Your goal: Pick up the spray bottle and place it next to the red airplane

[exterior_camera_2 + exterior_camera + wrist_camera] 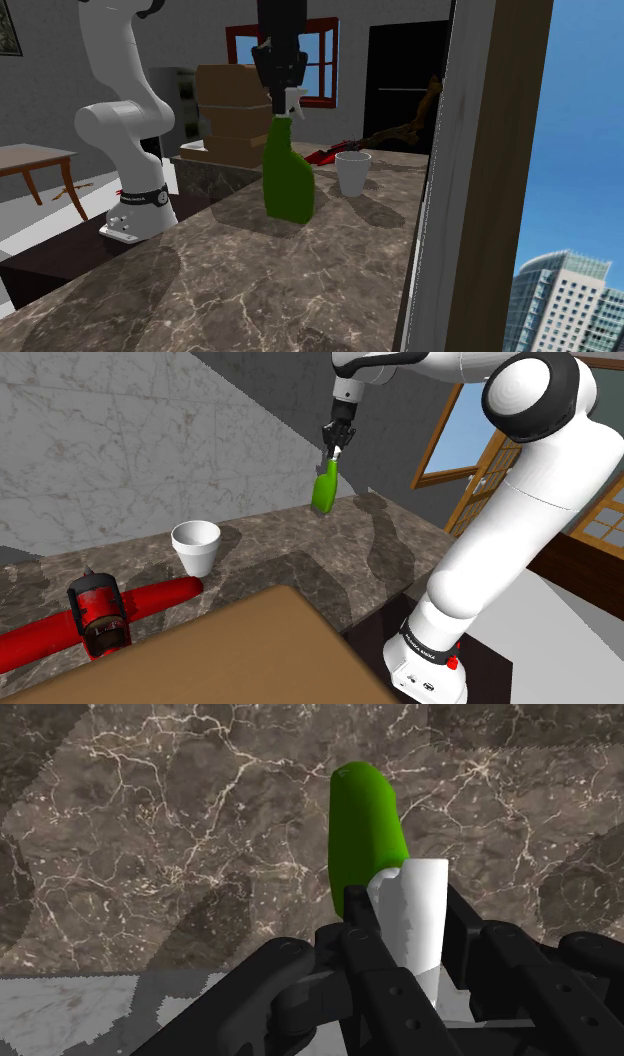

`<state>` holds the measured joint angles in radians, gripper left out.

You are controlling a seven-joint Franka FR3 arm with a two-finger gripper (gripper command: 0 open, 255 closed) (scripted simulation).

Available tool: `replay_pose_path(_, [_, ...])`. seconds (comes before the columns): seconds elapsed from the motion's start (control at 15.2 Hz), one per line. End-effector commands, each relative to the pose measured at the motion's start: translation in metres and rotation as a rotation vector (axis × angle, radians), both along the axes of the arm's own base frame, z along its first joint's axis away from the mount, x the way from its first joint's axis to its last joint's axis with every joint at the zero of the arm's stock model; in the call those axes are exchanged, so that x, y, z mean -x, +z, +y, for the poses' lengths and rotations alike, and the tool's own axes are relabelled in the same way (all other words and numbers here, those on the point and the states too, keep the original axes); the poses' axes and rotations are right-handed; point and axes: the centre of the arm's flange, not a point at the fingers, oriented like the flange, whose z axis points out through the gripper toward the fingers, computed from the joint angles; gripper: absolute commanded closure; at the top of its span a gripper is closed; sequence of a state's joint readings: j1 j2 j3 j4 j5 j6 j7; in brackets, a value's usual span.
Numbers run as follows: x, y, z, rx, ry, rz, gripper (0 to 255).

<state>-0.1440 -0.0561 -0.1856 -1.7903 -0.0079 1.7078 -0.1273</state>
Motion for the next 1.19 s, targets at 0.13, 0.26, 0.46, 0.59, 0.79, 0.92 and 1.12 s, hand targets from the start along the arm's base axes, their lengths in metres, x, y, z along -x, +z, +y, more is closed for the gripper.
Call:
replay_pose_path(0.13, [0.0, 0.022, 0.0, 0.0, 0.0, 0.0, 255])
replay_pose_path(0.26, [0.0, 0.032, 0.0, 0.0, 0.0, 0.0, 255])
replay_pose_path(0.46, [0.0, 0.048, 0.0, 0.0, 0.0, 0.0, 255])
replay_pose_path(0.59, [0.0, 0.059, 0.0, 0.0, 0.0, 0.0, 255])
replay_pose_path(0.79, [0.0, 0.075, 0.0, 0.0, 0.0, 0.0, 255])
replay_pose_path(0.92, [0.0, 0.085, 0.0, 0.0, 0.0, 0.0, 255])
replay_pose_path(1.12, [0.0, 0.101, 0.0, 0.0, 0.0, 0.0, 255])
